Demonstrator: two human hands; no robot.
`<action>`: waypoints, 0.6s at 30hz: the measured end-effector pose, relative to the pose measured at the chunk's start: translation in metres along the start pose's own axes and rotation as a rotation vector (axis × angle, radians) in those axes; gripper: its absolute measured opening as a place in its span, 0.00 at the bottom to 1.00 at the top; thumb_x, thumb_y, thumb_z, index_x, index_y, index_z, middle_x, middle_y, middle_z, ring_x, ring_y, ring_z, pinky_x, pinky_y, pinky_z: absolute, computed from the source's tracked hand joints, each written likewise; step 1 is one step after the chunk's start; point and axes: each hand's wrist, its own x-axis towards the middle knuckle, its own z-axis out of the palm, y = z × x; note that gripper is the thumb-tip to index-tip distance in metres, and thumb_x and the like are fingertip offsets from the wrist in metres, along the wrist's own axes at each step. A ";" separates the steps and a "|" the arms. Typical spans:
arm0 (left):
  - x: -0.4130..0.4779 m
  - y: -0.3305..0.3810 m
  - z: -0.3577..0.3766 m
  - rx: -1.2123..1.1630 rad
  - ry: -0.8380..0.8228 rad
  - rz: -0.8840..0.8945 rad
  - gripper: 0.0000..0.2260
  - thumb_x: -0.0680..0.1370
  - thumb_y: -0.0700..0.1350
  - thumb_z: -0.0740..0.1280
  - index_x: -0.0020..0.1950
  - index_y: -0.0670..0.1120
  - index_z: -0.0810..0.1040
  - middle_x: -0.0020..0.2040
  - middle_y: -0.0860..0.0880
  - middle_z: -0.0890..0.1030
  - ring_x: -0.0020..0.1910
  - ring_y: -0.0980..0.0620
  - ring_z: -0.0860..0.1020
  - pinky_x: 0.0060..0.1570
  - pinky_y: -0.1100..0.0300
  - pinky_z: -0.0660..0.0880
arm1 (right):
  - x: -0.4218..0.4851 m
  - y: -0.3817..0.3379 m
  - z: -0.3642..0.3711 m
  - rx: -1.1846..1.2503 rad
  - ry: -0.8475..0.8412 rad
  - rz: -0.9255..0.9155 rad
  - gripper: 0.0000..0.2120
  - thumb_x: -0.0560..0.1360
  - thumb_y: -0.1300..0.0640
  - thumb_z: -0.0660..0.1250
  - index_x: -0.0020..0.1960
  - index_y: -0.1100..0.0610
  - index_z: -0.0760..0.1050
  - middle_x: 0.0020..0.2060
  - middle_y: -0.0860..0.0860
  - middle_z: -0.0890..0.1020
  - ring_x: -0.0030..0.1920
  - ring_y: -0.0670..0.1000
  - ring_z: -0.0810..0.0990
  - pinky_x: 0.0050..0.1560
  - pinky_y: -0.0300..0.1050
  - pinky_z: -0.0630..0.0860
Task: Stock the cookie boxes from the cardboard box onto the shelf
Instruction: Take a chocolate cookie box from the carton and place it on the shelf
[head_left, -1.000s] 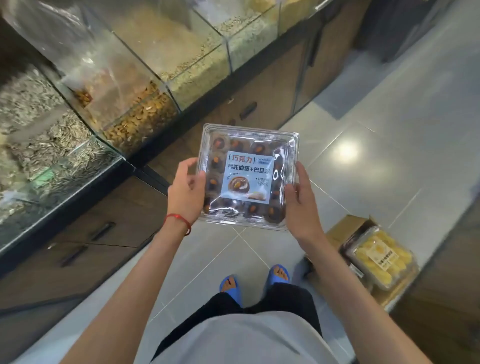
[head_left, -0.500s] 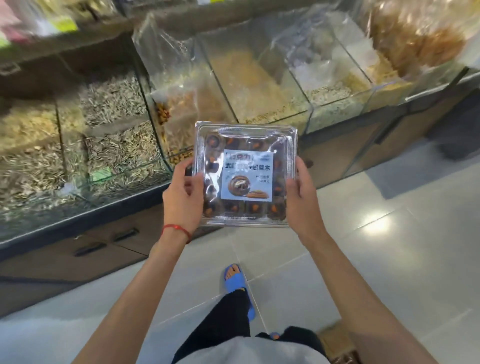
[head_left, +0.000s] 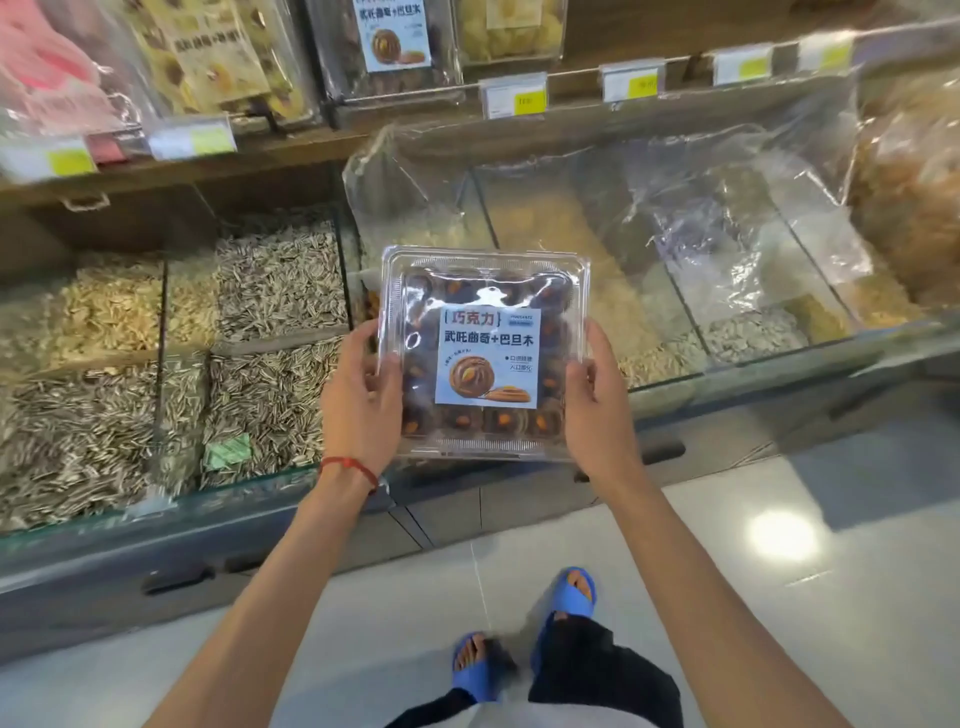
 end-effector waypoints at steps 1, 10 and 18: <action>0.013 0.001 0.006 0.011 0.013 -0.015 0.15 0.83 0.49 0.60 0.70 0.56 0.68 0.41 0.51 0.81 0.40 0.51 0.81 0.42 0.52 0.81 | 0.014 -0.006 0.000 -0.002 -0.014 -0.020 0.24 0.87 0.59 0.53 0.81 0.47 0.58 0.58 0.41 0.78 0.50 0.35 0.77 0.51 0.32 0.73; 0.126 0.040 0.060 -0.007 0.174 -0.088 0.17 0.83 0.41 0.58 0.72 0.52 0.67 0.36 0.47 0.75 0.32 0.47 0.73 0.32 0.54 0.76 | 0.170 -0.035 0.002 -0.036 -0.126 -0.149 0.23 0.86 0.56 0.55 0.80 0.45 0.58 0.55 0.41 0.76 0.48 0.35 0.77 0.45 0.27 0.73; 0.211 0.063 0.077 -0.126 0.244 -0.133 0.20 0.83 0.44 0.60 0.74 0.54 0.64 0.40 0.55 0.76 0.31 0.64 0.73 0.31 0.67 0.72 | 0.278 -0.075 0.033 0.003 -0.234 -0.190 0.26 0.84 0.57 0.56 0.80 0.45 0.58 0.74 0.47 0.72 0.70 0.46 0.74 0.71 0.54 0.73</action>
